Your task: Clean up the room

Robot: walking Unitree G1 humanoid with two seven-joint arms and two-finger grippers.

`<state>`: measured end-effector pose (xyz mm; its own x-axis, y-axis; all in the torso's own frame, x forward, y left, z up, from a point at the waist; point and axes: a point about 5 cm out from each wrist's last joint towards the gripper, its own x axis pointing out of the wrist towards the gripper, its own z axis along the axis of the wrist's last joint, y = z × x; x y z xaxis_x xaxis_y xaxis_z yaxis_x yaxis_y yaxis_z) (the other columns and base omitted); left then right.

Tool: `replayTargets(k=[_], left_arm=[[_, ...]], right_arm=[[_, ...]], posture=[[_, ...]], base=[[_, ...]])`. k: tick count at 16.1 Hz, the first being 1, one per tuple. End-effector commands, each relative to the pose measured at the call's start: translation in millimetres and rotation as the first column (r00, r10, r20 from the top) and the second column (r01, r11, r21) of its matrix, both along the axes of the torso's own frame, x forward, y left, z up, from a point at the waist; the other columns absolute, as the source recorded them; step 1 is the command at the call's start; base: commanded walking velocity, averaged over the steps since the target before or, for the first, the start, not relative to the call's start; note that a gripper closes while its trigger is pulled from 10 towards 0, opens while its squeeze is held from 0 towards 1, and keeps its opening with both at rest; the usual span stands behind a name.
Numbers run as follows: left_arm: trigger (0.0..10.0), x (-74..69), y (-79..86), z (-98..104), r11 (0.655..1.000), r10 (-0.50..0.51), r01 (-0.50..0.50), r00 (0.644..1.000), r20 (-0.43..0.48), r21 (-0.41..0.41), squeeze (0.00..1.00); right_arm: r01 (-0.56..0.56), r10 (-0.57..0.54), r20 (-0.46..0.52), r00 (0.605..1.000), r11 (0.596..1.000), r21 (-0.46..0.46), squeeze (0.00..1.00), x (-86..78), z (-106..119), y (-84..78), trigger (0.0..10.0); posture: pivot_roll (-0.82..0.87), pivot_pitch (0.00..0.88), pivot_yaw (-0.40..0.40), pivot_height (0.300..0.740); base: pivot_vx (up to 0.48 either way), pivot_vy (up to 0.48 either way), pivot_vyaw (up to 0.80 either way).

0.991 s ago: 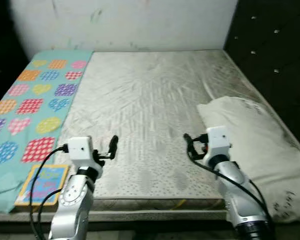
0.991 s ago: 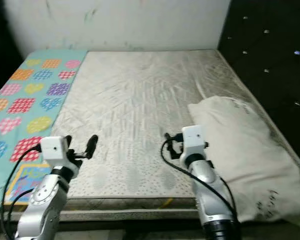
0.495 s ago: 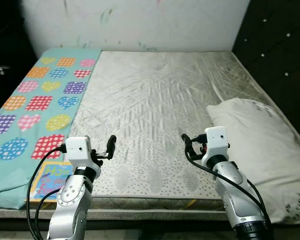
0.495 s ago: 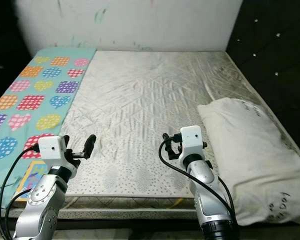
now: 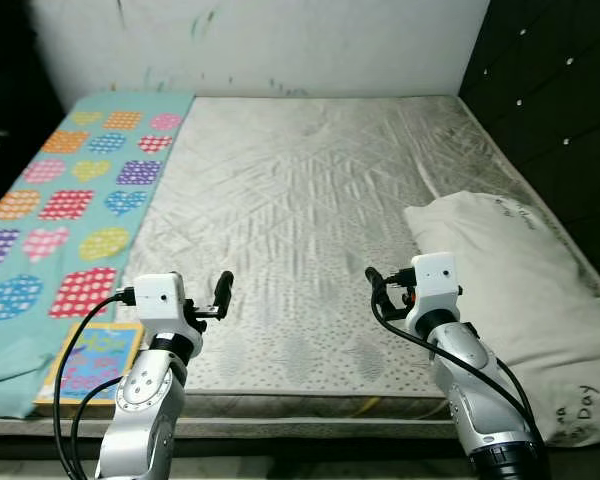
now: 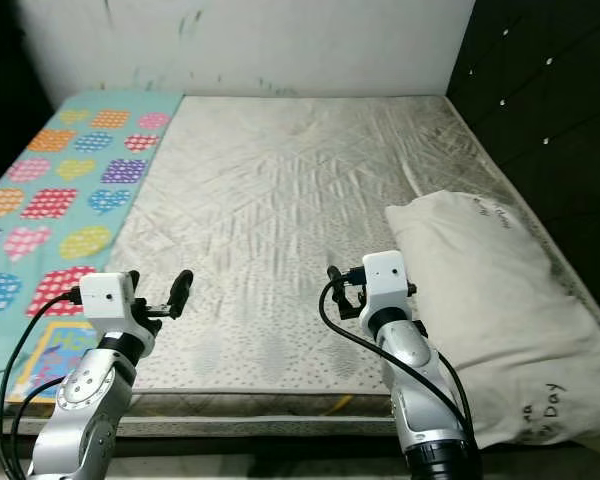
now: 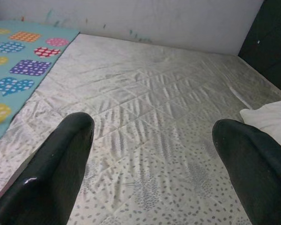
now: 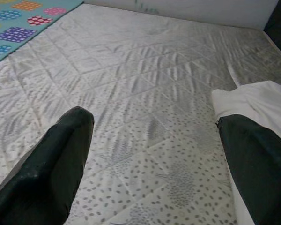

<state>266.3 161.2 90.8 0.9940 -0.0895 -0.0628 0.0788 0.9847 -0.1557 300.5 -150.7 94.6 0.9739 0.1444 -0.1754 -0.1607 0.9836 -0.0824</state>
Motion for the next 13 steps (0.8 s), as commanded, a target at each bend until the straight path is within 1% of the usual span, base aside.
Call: replayTargets(k=[1,13], left_arm=[[10.0,1.1,-0.7,1.1,1.000,-0.005,0.005,1.000,-0.002,0.007,0.00],[10.0,0.9,-0.9,-0.4,1.000,-0.003,0.003,1.000,-0.009,0.007,0.00]], right_arm=[[0.010,-0.010,0.005,1.000,1.000,-0.005,0.00,0.7,1.5,-3.1,10.0],[0.014,-0.014,0.006,1.000,1.000,-0.005,0.00,-0.2,1.2,-4.6,10.0]], posture=[[-0.13,0.062,0.013,0.740],[-0.13,0.063,0.013,0.740]], base=[[0.000,-0.398,0.00],[0.000,-0.473,0.00]])
